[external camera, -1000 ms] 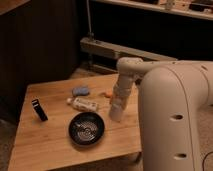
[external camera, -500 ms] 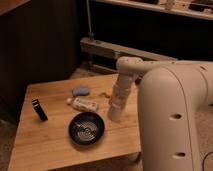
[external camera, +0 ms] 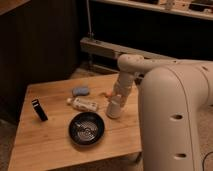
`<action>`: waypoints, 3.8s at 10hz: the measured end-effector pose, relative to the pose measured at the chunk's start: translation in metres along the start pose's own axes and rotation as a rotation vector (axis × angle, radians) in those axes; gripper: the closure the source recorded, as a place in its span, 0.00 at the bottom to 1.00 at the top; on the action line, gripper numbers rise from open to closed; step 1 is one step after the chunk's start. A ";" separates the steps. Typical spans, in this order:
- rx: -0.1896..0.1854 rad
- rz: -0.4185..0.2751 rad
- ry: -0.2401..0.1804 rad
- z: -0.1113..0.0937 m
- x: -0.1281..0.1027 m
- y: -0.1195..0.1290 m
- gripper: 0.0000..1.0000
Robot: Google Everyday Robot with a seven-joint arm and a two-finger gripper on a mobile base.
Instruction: Place the ceramic cup over the eraser
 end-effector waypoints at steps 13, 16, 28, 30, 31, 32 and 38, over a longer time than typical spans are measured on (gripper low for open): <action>0.018 -0.369 -0.208 -0.118 0.059 0.121 1.00; 0.017 -0.366 -0.208 -0.118 0.059 0.120 1.00; 0.036 -0.868 -0.223 -0.167 0.239 0.245 1.00; 0.076 -0.967 -0.230 -0.175 0.249 0.277 1.00; 0.086 -1.005 -0.228 -0.177 0.253 0.290 1.00; 0.100 -1.054 -0.215 -0.179 0.256 0.296 1.00; 0.019 -1.302 -0.067 -0.169 0.253 0.311 1.00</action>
